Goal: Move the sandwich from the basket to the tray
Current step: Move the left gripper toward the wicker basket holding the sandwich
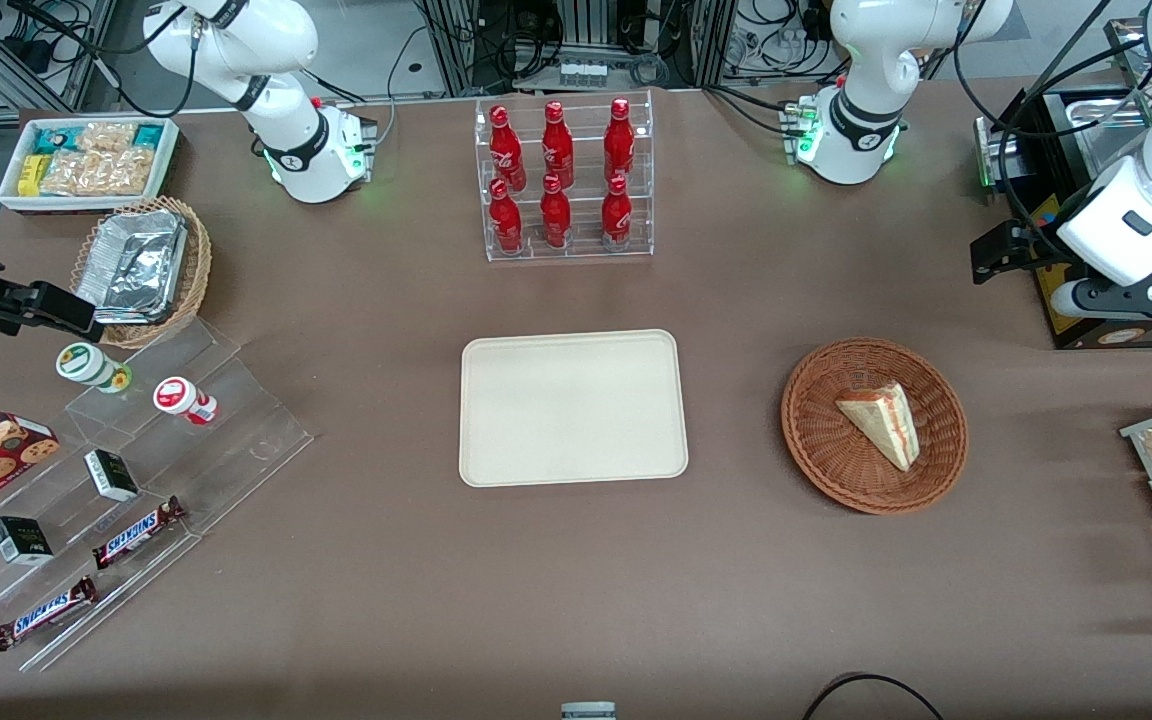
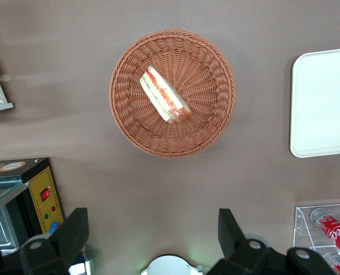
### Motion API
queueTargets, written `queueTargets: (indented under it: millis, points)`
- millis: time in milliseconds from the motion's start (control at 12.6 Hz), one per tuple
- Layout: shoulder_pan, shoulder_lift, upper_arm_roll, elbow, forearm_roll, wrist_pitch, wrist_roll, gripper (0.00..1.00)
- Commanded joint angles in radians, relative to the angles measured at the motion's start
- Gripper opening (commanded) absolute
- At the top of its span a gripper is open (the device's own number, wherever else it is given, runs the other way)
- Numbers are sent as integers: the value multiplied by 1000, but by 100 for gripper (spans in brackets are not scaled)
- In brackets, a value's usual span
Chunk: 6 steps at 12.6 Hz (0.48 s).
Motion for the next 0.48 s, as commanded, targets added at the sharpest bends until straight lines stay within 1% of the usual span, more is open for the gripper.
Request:
queueTargets:
  millis: [0, 238, 397]
  points:
    - [10, -2, -1, 7, -32, 9, -7, 100]
    - [7, 10, -3, -10, -26, 12, -3, 100]
    - [2, 30, -4, -37, -21, 51, 4, 100]
